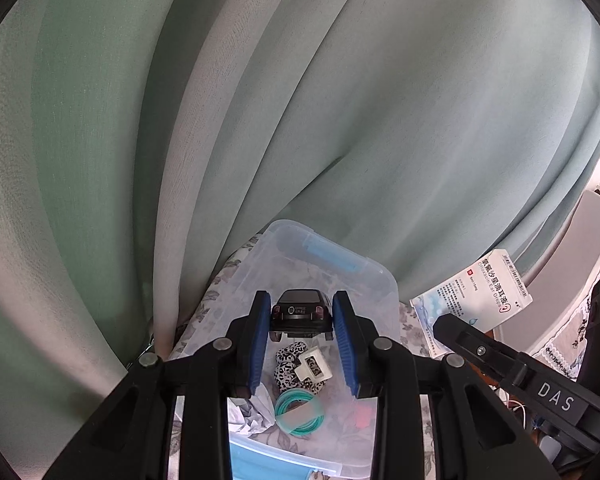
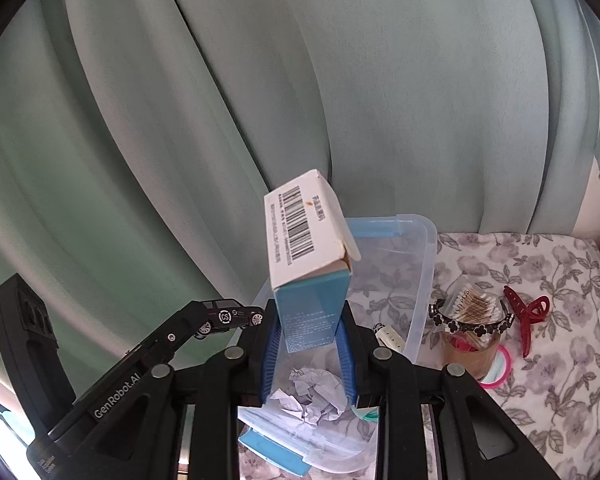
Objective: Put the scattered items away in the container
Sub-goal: 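Lift and carry the toy car and medicine box in both tools over the box, then open both tools to drop the toy car and medicine box into the box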
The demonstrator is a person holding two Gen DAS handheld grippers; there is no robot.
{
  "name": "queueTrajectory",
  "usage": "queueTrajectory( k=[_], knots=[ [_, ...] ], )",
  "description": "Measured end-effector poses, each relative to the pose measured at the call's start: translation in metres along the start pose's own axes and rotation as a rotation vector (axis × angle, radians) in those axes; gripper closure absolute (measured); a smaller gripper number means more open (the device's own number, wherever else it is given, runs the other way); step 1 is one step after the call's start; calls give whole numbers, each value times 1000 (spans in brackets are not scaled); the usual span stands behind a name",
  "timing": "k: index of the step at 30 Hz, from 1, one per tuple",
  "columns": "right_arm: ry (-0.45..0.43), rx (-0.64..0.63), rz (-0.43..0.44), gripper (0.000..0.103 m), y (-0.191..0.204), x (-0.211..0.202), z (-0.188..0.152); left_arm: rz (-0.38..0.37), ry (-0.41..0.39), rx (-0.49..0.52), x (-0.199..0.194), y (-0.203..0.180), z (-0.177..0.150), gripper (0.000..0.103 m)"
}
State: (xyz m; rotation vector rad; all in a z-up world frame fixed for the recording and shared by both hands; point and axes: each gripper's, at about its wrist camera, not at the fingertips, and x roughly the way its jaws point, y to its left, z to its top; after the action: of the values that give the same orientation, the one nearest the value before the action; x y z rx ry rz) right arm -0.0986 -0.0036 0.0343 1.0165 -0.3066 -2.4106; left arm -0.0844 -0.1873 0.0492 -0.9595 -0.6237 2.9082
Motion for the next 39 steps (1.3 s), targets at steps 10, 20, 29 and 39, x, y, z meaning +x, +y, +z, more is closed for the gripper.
queueTrajectory(
  k=[10,20,29,39],
  knots=[
    [58,1,-21,74,-9,31,-1,18,39,-8,17,8,-1,70],
    [118,7,-31,73,-14,60,-3,27,74,-20,30,16,-5,70],
    [142,10,-40,71,-8,53,-5,26,89,-20,30,15,-5,66],
    [141,14,-28,43,-7,48,-7,18,93,-28,36,15,-6,41]
  ],
)
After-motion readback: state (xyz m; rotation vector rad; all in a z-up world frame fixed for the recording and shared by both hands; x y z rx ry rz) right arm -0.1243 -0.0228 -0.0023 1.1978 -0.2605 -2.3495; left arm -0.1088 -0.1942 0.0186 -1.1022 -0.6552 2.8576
